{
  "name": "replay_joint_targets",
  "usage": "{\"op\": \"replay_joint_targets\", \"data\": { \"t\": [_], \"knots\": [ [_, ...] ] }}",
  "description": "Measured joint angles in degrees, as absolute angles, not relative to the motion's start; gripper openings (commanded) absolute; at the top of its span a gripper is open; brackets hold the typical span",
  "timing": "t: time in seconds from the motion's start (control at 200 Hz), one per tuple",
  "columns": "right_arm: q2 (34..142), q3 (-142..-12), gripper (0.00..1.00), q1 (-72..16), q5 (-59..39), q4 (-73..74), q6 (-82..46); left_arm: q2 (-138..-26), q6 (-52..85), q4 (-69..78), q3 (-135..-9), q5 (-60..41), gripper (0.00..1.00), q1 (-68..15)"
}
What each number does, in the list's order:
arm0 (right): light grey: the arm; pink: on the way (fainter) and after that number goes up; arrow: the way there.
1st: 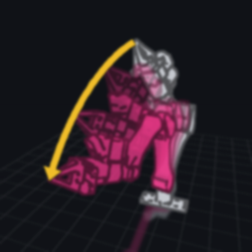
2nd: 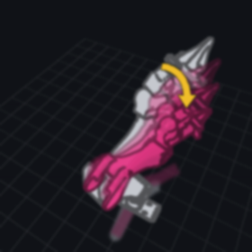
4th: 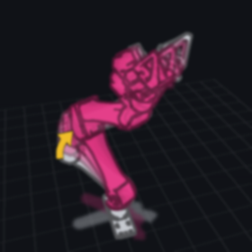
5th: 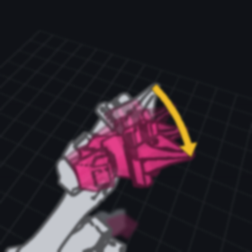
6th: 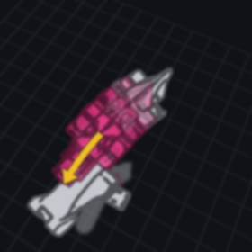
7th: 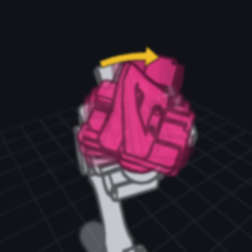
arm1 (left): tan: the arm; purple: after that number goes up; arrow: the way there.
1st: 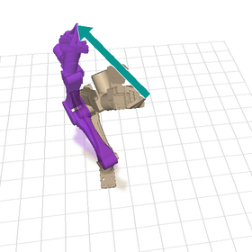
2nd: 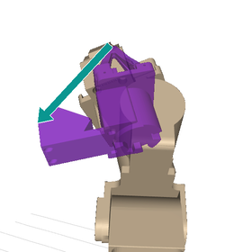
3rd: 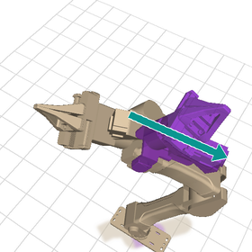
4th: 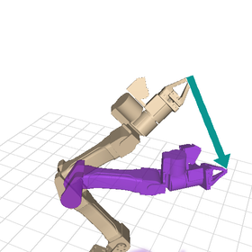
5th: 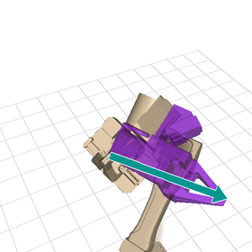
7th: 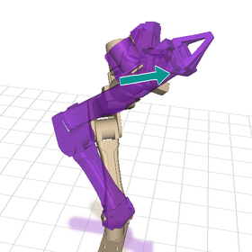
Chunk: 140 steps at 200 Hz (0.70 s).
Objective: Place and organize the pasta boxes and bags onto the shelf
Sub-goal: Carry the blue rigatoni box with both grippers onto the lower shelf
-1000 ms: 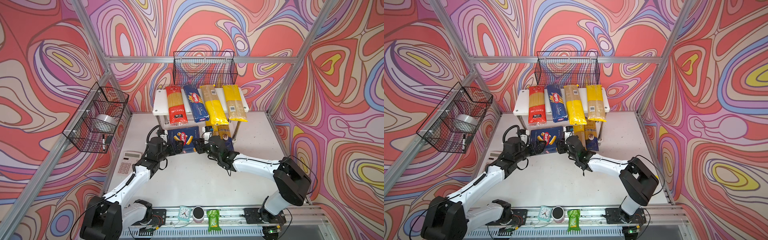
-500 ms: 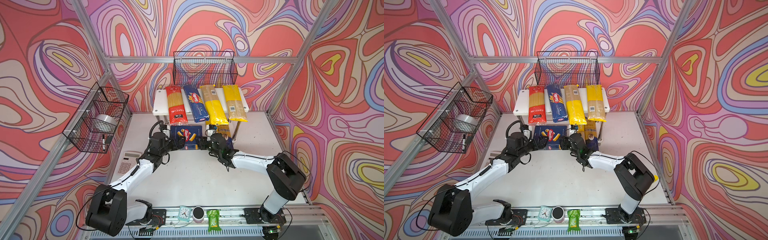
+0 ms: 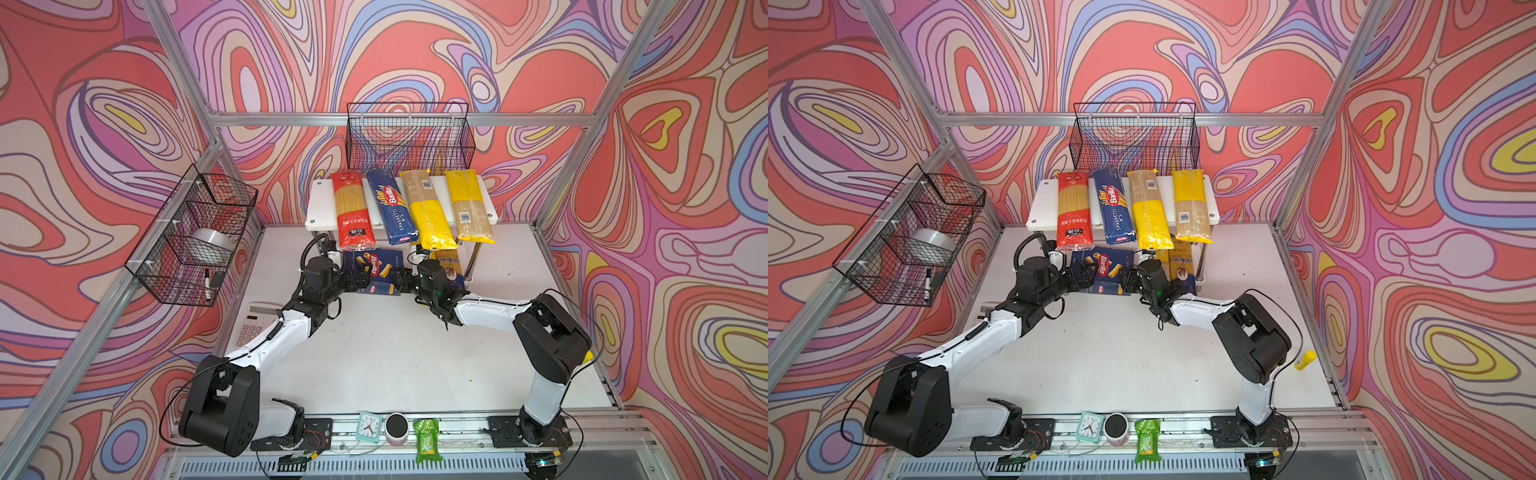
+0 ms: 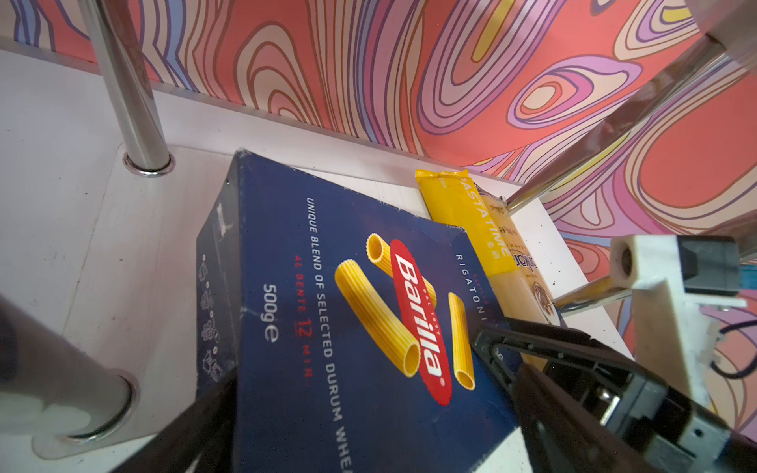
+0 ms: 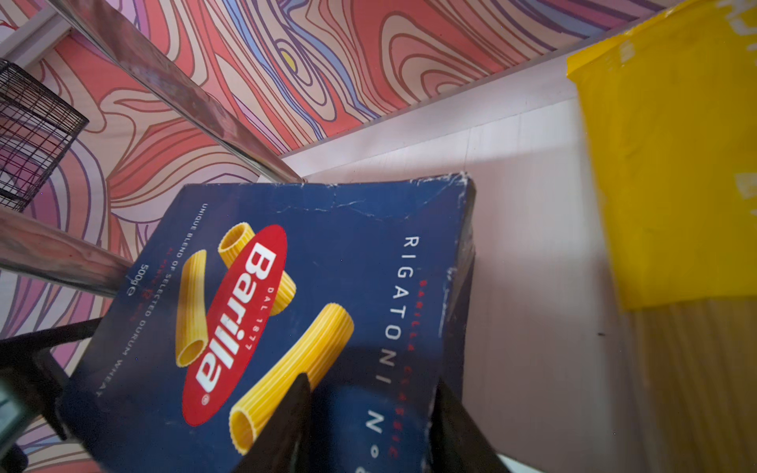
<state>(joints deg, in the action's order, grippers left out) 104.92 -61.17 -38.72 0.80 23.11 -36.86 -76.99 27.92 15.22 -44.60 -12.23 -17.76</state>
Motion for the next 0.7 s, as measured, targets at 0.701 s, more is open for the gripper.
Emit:
{"op": "replay_joint_targets", "data": {
  "t": [0.701],
  "knots": [
    [108.7, -66.8, 0.59, -36.9, 0.6, 20.9, -34.6, -83.1, 24.1, 6.1, -52.2, -4.6, 1.00, -19.6]
  ]
}}
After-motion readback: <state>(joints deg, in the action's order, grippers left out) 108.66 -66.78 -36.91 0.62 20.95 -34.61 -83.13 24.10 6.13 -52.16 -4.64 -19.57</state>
